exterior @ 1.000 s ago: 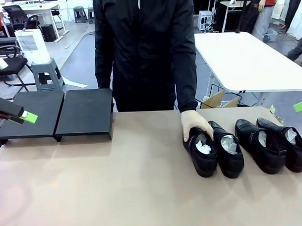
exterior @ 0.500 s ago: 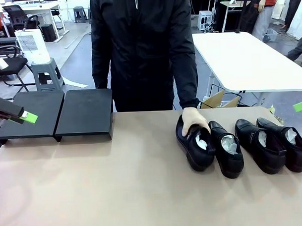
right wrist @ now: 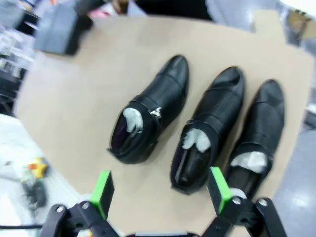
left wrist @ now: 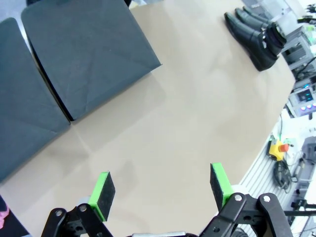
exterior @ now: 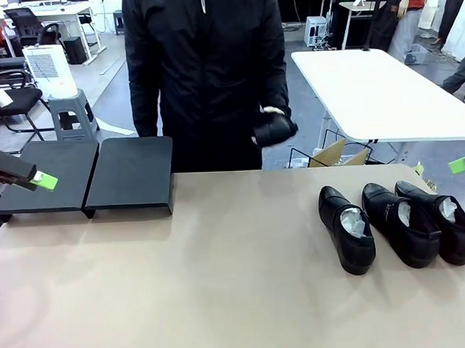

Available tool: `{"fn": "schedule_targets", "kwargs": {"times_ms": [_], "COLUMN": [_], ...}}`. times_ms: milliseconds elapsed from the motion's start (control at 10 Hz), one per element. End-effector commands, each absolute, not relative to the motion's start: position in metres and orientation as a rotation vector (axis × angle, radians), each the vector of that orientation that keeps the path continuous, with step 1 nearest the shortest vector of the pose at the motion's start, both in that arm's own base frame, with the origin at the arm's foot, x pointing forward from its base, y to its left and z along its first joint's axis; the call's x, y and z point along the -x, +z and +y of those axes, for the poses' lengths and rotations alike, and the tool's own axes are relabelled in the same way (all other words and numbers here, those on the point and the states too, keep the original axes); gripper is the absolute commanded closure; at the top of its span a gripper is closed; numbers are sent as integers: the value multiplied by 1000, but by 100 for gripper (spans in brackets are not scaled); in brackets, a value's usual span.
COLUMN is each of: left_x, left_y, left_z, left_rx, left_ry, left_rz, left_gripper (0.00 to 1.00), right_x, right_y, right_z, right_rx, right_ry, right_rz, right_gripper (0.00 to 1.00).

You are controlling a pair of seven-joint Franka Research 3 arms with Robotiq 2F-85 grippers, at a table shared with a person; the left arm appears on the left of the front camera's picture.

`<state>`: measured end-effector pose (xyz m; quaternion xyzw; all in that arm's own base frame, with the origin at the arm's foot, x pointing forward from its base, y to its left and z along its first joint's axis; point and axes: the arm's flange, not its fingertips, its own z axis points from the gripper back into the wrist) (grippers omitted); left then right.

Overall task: Organize the shoes by placing them on the stand.
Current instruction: Pick up one Shoe and place it in the middle of the table.

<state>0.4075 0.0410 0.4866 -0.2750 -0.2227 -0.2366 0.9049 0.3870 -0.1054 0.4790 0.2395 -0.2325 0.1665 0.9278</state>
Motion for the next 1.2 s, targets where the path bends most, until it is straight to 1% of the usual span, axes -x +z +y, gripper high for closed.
{"fn": "schedule_targets", "kwargs": {"times_ms": [0, 300, 500, 600, 800, 900, 1100], "left_x": [-407, -407, -407, -407, -407, -407, -407], "left_y": [488, 488, 488, 488, 488, 488, 488], "left_z": [44, 44, 44, 44, 44, 44, 44], "left_rx": [572, 572, 572, 572, 572, 572, 572], "left_ry": [-510, -510, -510, -510, -510, -510, -510], "left_rz": [-462, -462, -462, -462, -462, -462, -462], "left_gripper": [0, 0, 0, 0, 0, 0, 0], "right_x": [-386, -386, -396, -397, -397, -401, -399], "right_y": [472, 438, 422, 422, 428, 430, 441], "right_z": [-68, -34, -28, -24, -27, -20, -9], "right_rx": [-238, -21, 62, 57, 76, 115, 150], "right_ry": [332, 293, 243, 238, 236, 189, 175], "right_rz": [-453, -393, -331, -323, -334, -297, -325], "right_gripper": [0, 0, 0, 0, 37, 48, 48]}}
